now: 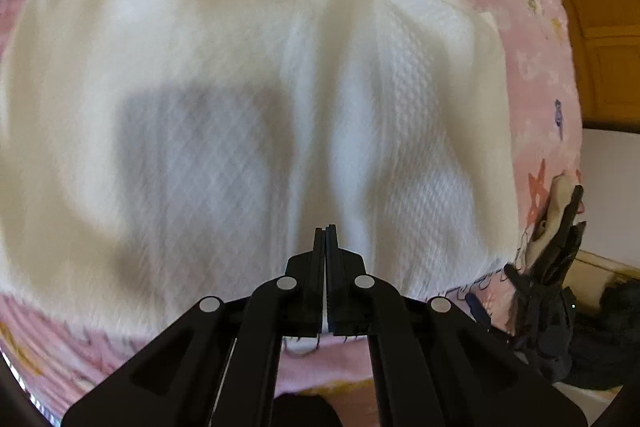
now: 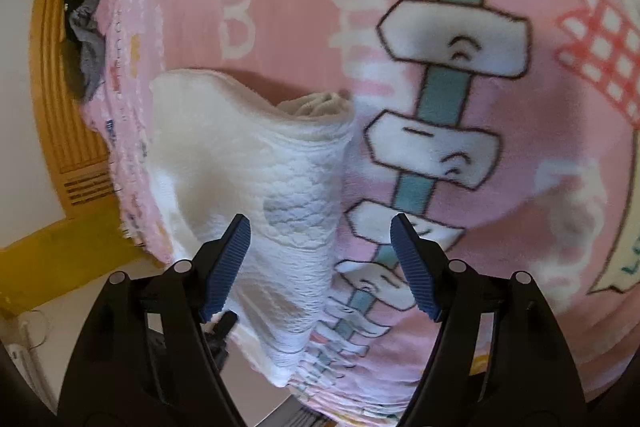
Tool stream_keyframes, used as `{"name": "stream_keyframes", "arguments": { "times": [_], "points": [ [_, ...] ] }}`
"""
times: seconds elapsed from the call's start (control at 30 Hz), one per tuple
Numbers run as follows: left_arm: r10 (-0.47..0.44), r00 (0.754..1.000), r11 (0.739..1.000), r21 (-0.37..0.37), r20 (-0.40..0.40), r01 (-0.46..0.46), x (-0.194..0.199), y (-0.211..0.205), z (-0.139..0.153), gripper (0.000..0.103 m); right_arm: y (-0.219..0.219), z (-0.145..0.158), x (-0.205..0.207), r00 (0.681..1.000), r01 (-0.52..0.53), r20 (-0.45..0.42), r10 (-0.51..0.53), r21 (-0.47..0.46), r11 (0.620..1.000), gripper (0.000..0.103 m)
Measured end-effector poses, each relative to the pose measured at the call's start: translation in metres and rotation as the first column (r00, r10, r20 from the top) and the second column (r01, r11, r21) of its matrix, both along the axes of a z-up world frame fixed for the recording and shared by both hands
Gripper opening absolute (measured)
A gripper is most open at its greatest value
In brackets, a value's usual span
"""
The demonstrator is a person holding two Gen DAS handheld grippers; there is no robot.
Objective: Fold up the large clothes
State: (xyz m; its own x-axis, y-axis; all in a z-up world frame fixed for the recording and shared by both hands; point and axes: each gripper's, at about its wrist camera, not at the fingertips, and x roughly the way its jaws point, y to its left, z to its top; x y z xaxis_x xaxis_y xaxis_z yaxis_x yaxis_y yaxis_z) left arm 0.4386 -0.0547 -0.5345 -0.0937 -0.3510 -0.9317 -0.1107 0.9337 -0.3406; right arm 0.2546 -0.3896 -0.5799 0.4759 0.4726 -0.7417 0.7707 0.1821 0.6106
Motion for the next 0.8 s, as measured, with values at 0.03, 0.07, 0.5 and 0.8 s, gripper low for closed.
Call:
{"name": "stream_keyframes", "arguments": {
  "times": [0.03, 0.07, 0.5, 0.8],
  "points": [
    [0.016, 1.000, 1.000, 0.019, -0.014, -0.015, -0.005, -0.003, 0.000, 0.001, 0.001, -0.002, 0.003, 1.000, -0.009, 0.005, 0.009, 0.002, 1.000, 0.073],
    [0.031, 0.999, 0.998, 0.052, -0.023, -0.030, -0.009, 0.000, -0.002, 0.001, 0.001, -0.004, 0.006, 0.999, -0.033, -0.015, 0.032, -0.021, 0.999, 0.074],
    [0.130, 0.984, 0.991, 0.043, -0.123, -0.126, -0.003, 0.025, -0.056, 0.001, -0.002, -0.031, 0.069, 0.976, -0.218, -0.031, 0.216, -0.145, 0.965, 0.078],
    [0.196, 0.978, 0.978, -0.063, -0.070, -0.200, -0.015, 0.062, -0.011, 0.001, 0.018, -0.005, 0.088, 0.935, -0.353, -0.050, 0.352, -0.262, 0.898, 0.040]
  ]
}}
